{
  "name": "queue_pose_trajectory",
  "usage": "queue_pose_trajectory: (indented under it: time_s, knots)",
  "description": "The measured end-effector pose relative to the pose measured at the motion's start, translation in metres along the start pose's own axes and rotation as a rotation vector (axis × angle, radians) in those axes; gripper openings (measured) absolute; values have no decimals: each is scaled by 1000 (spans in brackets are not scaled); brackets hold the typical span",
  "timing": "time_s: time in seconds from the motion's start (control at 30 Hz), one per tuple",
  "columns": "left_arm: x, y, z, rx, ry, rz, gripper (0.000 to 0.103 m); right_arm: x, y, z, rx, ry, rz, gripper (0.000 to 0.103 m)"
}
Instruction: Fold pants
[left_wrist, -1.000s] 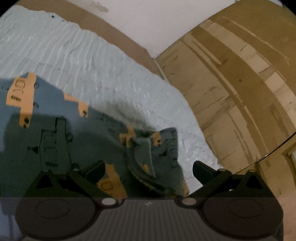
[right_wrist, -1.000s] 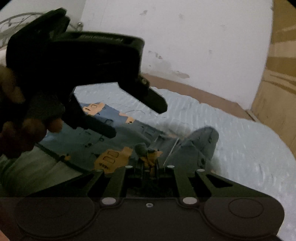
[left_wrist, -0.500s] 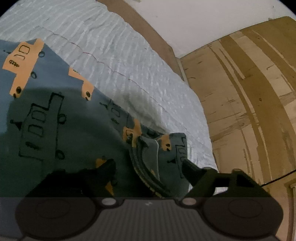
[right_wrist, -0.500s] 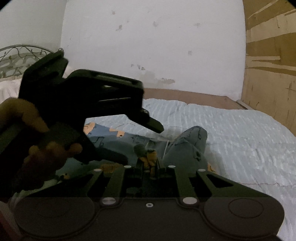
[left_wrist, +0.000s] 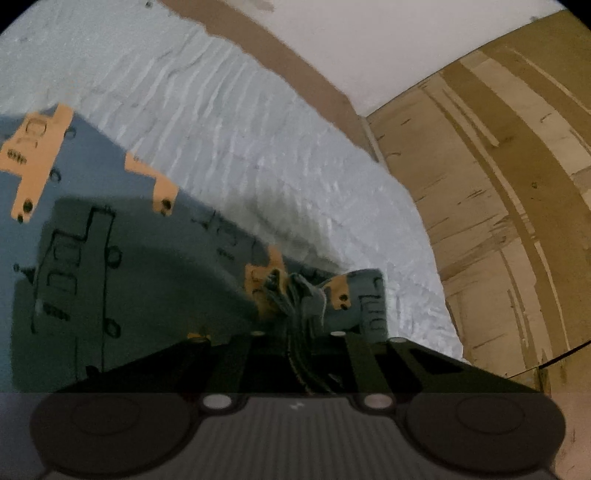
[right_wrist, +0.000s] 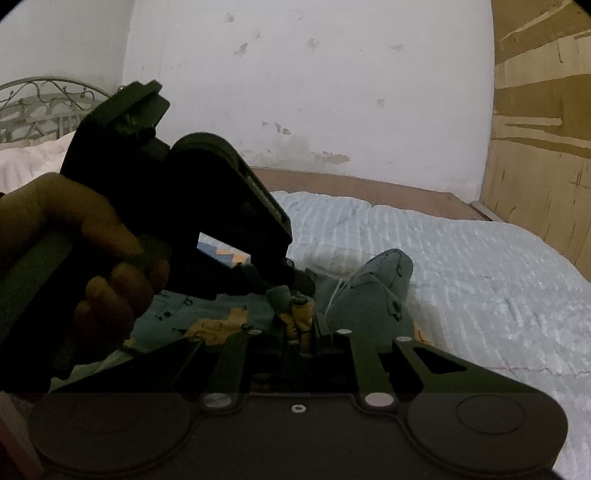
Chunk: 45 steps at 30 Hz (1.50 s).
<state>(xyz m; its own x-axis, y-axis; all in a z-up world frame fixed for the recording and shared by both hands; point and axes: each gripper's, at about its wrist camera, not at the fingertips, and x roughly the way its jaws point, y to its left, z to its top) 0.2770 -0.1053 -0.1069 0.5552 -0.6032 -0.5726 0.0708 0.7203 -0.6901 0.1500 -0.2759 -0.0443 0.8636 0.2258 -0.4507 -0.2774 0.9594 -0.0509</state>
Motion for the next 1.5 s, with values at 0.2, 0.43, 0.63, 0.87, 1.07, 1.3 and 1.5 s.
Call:
queue_pose_trajectory:
  time_s: [0.2,0.43,0.63,0.87,1.07,1.3,1.5]
  knots:
    - [-16,-7,3,46,-40,6,10,-3,5,7,3,-22,5,16]
    - [-45,-13,11,112,-92,35,9,-8,19,18,-5,-46,42,16]
    - [-77,-11,18,169,-136,77,9,-8,39,28,-29,-57,98,16]
    - [-114,2,22,189,-179,165,9,-5,67,35,-63,-43,189,16]
    - [-139,1,25,264,-179,278,9,-2,89,41,-84,-36,263,16]
    - [-135,7,26,291,-149,391,10,15,105,37,-104,27,293,16]
    - [-125,7,24,306,-106,472,16,20,109,31,-106,67,294,16]
